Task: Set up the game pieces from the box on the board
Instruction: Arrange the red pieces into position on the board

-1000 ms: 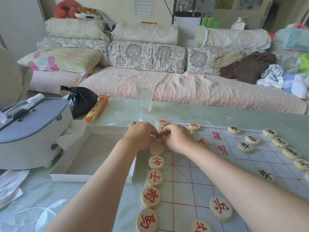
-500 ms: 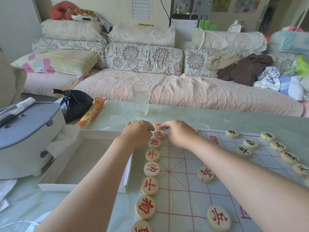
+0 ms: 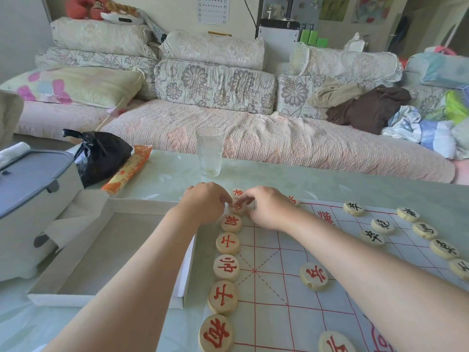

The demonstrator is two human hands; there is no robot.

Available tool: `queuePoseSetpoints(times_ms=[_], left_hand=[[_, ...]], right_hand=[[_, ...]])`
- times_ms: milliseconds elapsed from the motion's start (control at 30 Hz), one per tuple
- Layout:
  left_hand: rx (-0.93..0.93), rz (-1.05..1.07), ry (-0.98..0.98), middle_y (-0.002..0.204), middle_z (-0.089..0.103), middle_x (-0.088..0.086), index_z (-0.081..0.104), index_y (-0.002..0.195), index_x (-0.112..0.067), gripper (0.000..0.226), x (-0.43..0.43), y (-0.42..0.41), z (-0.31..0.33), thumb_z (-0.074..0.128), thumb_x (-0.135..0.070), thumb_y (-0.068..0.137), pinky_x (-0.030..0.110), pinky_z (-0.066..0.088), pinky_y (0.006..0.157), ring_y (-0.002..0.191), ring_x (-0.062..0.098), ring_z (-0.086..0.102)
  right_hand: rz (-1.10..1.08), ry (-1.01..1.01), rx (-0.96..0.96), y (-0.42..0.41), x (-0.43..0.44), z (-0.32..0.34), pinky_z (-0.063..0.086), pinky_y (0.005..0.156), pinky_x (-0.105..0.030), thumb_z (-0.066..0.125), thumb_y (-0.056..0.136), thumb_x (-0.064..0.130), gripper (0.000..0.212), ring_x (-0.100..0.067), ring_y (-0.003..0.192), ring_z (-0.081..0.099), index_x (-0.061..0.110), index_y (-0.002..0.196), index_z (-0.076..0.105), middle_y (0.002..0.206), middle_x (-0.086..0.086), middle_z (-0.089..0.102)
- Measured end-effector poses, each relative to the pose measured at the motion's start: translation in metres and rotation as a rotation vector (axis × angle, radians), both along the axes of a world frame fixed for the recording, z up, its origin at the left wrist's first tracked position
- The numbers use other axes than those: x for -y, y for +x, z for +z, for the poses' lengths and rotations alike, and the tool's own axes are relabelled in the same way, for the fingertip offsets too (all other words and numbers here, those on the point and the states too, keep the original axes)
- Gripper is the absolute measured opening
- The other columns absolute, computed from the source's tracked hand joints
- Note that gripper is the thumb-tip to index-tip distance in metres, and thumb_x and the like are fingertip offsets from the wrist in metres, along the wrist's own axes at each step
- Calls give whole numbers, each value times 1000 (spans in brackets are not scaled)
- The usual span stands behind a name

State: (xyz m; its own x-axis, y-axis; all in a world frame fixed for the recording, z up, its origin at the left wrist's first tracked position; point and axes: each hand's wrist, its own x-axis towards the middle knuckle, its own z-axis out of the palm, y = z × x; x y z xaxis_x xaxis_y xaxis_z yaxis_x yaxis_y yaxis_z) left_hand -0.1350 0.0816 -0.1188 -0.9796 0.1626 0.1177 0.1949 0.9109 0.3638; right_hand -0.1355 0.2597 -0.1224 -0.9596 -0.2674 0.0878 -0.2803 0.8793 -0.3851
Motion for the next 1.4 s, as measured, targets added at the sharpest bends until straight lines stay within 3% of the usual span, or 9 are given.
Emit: queuePoseSetpoints(times_ms=[200, 300, 400, 567, 700, 867, 1033, 1233, 1400], left_hand=[[46, -33, 16, 119, 66, -6, 69, 112, -37, 33, 0, 1, 2, 53, -17, 92, 34, 39, 103, 113, 20, 56], [16, -46, -14, 121, 63, -3, 67, 114, -41, 29, 0, -1, -2, 55, -25, 94, 34, 34, 100, 119, 21, 46], [-10, -22, -18, 116, 65, -6, 67, 113, -42, 24, -1, -3, -7, 58, -31, 92, 33, 33, 96, 118, 19, 45], [-25, 31, 34, 113, 69, -12, 71, 105, -39, 18, -3, -6, -11, 62, -33, 90, 34, 40, 97, 110, 16, 58], [3, 26, 60, 113, 69, -8, 72, 107, -37, 19, -3, -6, -9, 63, -34, 90, 34, 44, 96, 107, 18, 59], [38, 18, 101, 109, 71, -7, 73, 105, -37, 20, -3, -9, -10, 69, -33, 86, 33, 49, 91, 100, 19, 63], [-13, 54, 171, 115, 68, -9, 70, 109, -35, 23, -3, -13, -10, 57, -25, 92, 33, 47, 95, 108, 17, 60], [-20, 96, 167, 125, 63, -6, 64, 120, -33, 34, -1, -27, -8, 46, -16, 96, 37, 43, 101, 116, 18, 55], [-3, 72, 2, 134, 57, -11, 55, 129, -40, 38, -8, -32, -11, 42, -22, 98, 34, 28, 102, 126, 17, 46]], right_hand=[[-51, -38, 33, -4, 7, 0, 51, 82, -31, 73, 80, 55, 22, -12, 95, 61, 40, 96, 70, 101, 16, 64], [-54, -42, 8, -3, 5, 1, 52, 82, -32, 72, 84, 43, 11, -11, 93, 61, 41, 95, 71, 99, 17, 64], [-49, -41, 0, -3, 5, -3, 53, 85, -34, 68, 86, 31, 13, -11, 95, 62, 39, 96, 71, 97, 16, 66], [-83, -80, 5, -6, 7, -7, 54, 83, -33, 75, 80, 42, 13, -9, 90, 64, 35, 89, 71, 93, 16, 68], [-75, -113, 6, -5, 3, -5, 52, 79, -29, 70, 86, 32, 14, -9, 88, 61, 43, 89, 64, 95, 17, 66], [-83, -117, 10, -4, 3, -8, 51, 88, -32, 72, 85, 32, 14, -10, 98, 62, 43, 89, 65, 101, 16, 69], [-120, -168, -27, -9, 0, -3, 45, 72, -26, 70, 88, 42, 14, -10, 93, 61, 36, 100, 70, 97, 15, 67], [-207, -63, -9, -36, 0, 5, 47, 98, -34, 67, 91, 41, 34, -18, 116, 58, 29, 122, 64, 123, 7, 63], [-126, -12, 105, -56, 11, 6, 45, 103, -34, 69, 90, 41, 38, -18, 119, 58, 28, 126, 65, 127, 6, 64]])
